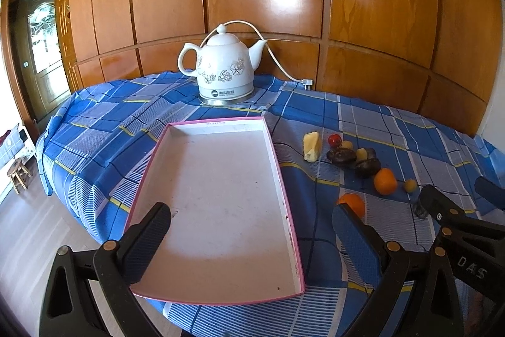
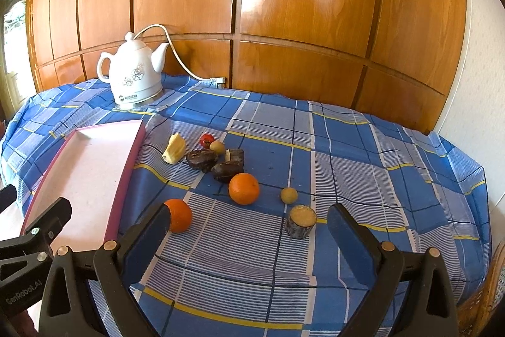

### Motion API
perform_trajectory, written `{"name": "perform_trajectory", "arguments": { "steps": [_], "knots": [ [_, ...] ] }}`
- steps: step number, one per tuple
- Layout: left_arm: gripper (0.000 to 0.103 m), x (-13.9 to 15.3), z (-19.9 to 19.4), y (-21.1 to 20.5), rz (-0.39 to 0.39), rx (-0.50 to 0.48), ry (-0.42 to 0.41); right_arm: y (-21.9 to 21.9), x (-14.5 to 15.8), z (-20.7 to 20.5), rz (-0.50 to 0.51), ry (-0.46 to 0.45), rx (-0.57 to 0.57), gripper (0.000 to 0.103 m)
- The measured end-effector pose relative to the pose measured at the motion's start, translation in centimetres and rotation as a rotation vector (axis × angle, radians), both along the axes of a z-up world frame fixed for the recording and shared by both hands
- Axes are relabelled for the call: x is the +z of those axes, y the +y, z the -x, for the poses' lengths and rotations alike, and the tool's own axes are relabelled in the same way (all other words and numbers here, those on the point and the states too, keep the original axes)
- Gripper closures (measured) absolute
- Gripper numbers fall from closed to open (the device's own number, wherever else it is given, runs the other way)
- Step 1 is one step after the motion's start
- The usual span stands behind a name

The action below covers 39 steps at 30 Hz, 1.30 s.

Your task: Organize fruits

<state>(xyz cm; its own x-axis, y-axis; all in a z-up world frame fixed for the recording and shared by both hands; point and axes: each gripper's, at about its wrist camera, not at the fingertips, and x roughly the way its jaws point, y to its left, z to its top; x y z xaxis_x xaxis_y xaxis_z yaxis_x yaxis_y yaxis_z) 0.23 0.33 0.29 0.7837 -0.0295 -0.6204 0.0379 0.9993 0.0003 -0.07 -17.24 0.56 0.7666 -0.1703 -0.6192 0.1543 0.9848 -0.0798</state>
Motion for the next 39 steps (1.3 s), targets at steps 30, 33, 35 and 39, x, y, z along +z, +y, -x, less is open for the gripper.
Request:
{"name": "perform_trajectory", "arguments": {
  "steps": [30, 33, 35, 39],
  "knots": [
    [0.0, -1.3, -1.6, -3.3, -0.033, -0.153, 0.099, -6.2, -1.6, -2.5, -0.075, 0.095, -0.022, 0.004],
    [0.0, -1.2, -2.2, -3.9, -0.051, -0.178, 0.103, -7.3, -0.9, -3.2, -0.08, 0.108, 0.02, 0.004],
    [0.0, -1.2, -2.8, -4.2, -0.038, -0.22, 0.122, -8.0, -0.3, -4.0, -0.08, 0.121, 0.069, 0.004],
    [0.0, -1.3, -4.7, -5.0, -0.013, -0.284, 0.184, -10.3, 0.6, -6.0, -0.11, 0.158, 0.15, 0.004]
  ]
}}
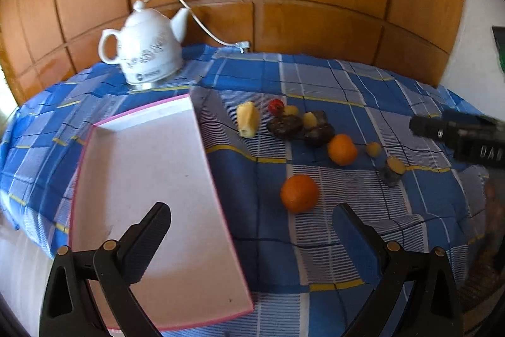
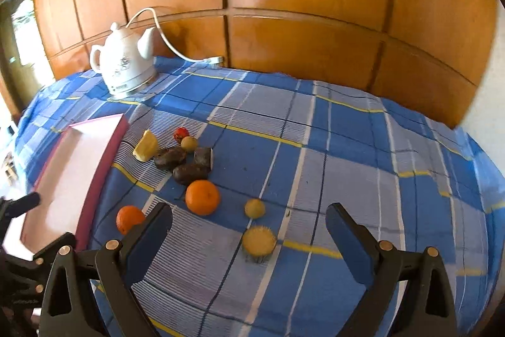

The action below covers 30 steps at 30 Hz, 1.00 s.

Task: Organize fruits
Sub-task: 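Grasp the orange with the left tool while the right tool approaches the yellow-topped can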

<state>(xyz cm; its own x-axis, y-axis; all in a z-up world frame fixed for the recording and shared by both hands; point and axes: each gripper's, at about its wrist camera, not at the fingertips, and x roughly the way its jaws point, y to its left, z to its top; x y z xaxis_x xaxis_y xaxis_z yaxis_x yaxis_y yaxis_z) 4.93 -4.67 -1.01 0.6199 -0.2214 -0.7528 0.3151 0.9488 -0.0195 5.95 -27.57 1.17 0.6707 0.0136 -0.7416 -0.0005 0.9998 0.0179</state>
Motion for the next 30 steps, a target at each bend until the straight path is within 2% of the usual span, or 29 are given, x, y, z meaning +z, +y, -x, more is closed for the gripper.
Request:
{"name": "perform_trajectory", "arguments": {
  "steps": [2, 4, 6, 11, 12, 19, 22, 24, 26, 30],
  "knots": [
    [0.0, 0.3, -0.8, -0.3, 0.016, -0.023, 0.009, -1.1, 0.0, -0.9, 0.002, 0.014, 0.013, 0.005],
    [0.002, 0.4, -2.3, -0.2, 0.047, -0.034, 0.057, -2.5, -0.5, -1.9, -0.017, 0.037, 0.025, 0.008],
    [0.016, 0.4, -3.3, -0.1, 0.056, -0.033, 0.093, -3.7, -1.2, -2.5, -0.039, 0.062, 0.021, 0.013],
    [0.036, 0.2, -4.9, -0.9, 0.038, -0.092, 0.147, -6.0, -3.0, -3.1, -0.139, 0.113, -0.016, 0.023],
    [0.036, 0.0, -5.1, -1.3, 0.035, -0.109, 0.157, -6.2, -3.0, -3.3, -0.157, 0.12, -0.019, 0.026],
    [0.042, -2.5, -5.3, -5.6, -0.07, -0.242, 0.198, -6.1, -2.8, -3.5, -0.215, 0.122, 0.008, 0.027],
    [0.051, -3.9, -5.6, -6.8, -0.108, -0.266, 0.226, -6.7, -3.0, -3.6, -0.256, 0.132, -0.008, 0.028],
    [0.062, -4.7, -5.7, -7.4, -0.129, -0.276, 0.235, -7.3, -3.1, -3.7, -0.291, 0.136, -0.029, 0.034],
    [0.062, -5.5, -5.7, -7.9, -0.154, -0.284, 0.233, -7.7, -3.3, -3.8, -0.325, 0.145, -0.043, 0.038],
    [0.064, -6.6, -5.8, -7.5, -0.118, -0.271, 0.237, -7.4, -4.1, -4.1, -0.359, 0.201, -0.011, 0.051]
  ]
}}
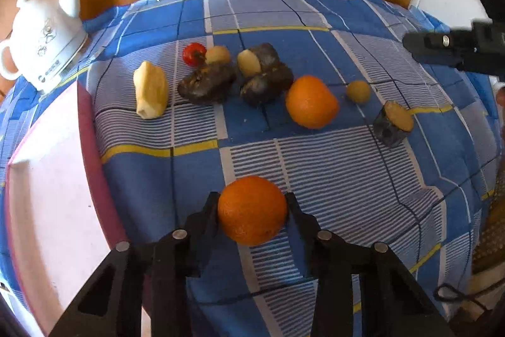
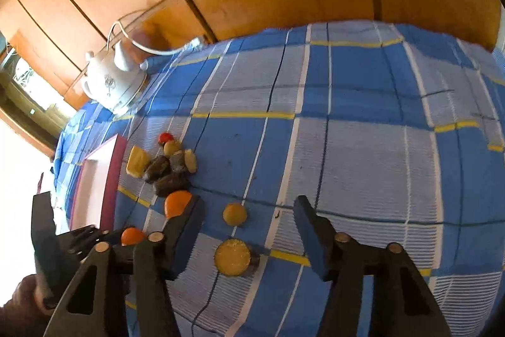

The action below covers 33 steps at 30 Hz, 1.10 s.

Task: Organize fruits
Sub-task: 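Grasp the orange with the left tool while the right tool approaches the yellow-topped can, then lower the orange into the pink tray and open the left tool while the right tool grasps the can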

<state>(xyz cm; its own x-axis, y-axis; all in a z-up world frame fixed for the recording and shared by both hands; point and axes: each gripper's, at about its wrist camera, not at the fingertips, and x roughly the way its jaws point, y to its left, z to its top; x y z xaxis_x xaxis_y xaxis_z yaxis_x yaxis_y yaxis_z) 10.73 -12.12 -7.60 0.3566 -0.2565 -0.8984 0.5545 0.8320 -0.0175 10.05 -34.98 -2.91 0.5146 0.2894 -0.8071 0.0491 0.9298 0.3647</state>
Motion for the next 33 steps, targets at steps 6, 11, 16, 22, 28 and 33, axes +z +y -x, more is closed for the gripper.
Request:
{"name": "perform_trajectory", "arguments": {
  "steps": [6, 11, 16, 22, 28, 33],
  "knots": [
    [0.064, 2.2, -0.3, 2.8, 0.137, 0.091, -0.006, 4.0, -2.2, 0.2, 0.077, 0.087, 0.187, 0.052],
    [0.064, 5.9, -1.7, 8.2, 0.249, 0.232, -0.071, 5.1, -3.5, 0.3, 0.172, 0.121, 0.212, 0.052],
    [0.064, 6.0, -4.8, 13.7, 0.221, 0.421, -0.118, 5.5, -4.6, 0.4, 0.256, 0.148, 0.234, 0.06],
    [0.064, 3.0, -8.2, 17.5, 0.114, 0.564, -0.113, 5.7, -4.9, 0.5, 0.287, 0.139, 0.236, 0.066],
    [0.063, 0.9, -9.9, 18.4, 0.096, 0.626, -0.088, 5.4, -5.4, 0.6, 0.269, 0.158, 0.223, 0.067],
    [0.043, 2.3, -9.0, 19.0, 0.104, 0.662, -0.132, 6.2, -5.4, 0.6, 0.311, 0.143, 0.24, 0.067]
  ]
}}
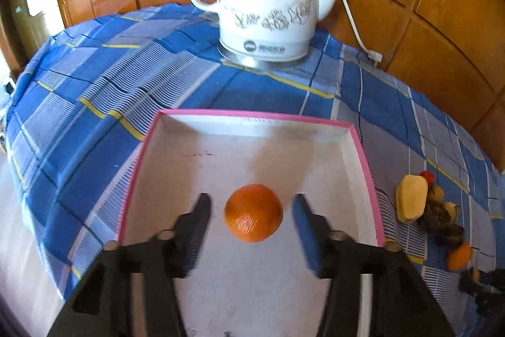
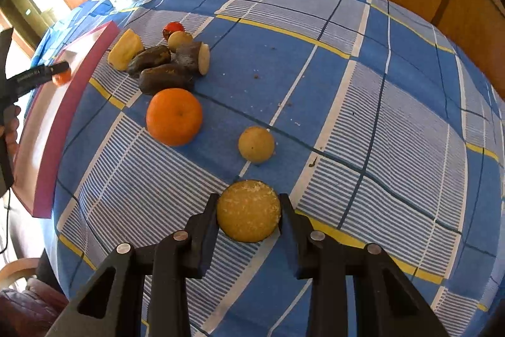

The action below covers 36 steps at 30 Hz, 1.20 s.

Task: Organize fruits
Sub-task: 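Lower the orange into the pink tray and open the left tool while the right tool grasps the can, then carry the yellow-topped can into the tray and open the right tool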

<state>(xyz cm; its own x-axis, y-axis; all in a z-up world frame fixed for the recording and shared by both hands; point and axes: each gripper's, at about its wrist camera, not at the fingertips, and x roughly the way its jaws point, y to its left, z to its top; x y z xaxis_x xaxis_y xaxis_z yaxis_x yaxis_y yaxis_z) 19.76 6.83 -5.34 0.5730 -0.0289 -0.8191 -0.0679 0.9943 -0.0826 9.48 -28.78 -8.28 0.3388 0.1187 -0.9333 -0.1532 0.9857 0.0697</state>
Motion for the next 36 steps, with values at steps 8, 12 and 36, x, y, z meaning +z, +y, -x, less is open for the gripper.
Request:
{"name": "perform_trajectory", "arguments": {
  "steps": [8, 12, 36],
  "knots": [
    [0.043, 2.3, 4.6, 0.2, -0.039, 0.066, -0.036, 0.9, 0.0, 0.4, 0.048, -0.023, 0.026, 0.067],
    [0.043, 3.2, 7.3, 0.1, -0.044, 0.071, -0.079, 1.6, 0.0, 1.0, 0.078, -0.032, 0.042, 0.067],
    [0.03, 6.4, 14.7, 2.0, -0.134, 0.159, -0.278, 18.2, 5.9, -1.0, -0.071, -0.169, 0.288, 0.067]
  ]
}}
